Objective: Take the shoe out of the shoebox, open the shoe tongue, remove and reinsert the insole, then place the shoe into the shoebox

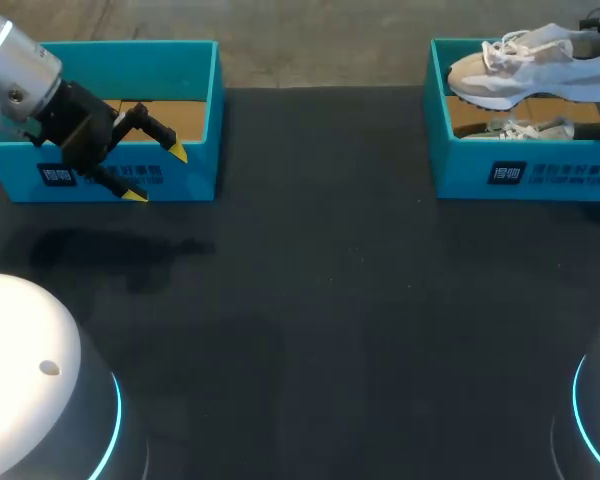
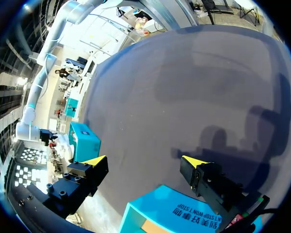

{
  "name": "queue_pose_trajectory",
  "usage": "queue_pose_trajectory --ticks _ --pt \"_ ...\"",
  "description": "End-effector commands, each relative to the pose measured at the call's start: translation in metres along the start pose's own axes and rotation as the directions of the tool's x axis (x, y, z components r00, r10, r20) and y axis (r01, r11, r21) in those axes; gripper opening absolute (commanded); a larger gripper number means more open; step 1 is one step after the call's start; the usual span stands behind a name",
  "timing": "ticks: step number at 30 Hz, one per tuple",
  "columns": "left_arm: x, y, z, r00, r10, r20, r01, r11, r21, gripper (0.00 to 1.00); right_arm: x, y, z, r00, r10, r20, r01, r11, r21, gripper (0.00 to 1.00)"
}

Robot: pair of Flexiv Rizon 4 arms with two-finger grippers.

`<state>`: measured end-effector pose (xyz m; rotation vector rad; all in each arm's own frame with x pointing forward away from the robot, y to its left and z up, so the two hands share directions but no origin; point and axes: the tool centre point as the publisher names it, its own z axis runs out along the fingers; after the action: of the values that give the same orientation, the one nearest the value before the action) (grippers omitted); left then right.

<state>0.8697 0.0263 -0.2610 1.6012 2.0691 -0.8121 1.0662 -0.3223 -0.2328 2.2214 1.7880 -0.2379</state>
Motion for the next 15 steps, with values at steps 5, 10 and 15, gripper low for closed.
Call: queue_pose_trajectory --ticks 5,10,15 --pt "0.0 0.0 0.0 1.0 0.0 -0.003 0.0 1.0 -0.002 1.0 0.004 0.02 0.002 1.0 -0.008 0.008 0.008 1.0 0.003 0.0" --pt "0.0 0.0 0.0 1.0 0.0 -0.003 0.0 1.0 -0.002 1.0 0.007 0.03 0.007 1.0 -0.005 0.02 0.005 1.0 -0.018 0.0" --pt "0.0 0.0 0.0 1.0 0.0 -0.003 0.0 1.0 -0.002 1.0 0.011 0.041 0.017 1.0 -0.002 0.023 0.003 0.999 -0.038 0.0"
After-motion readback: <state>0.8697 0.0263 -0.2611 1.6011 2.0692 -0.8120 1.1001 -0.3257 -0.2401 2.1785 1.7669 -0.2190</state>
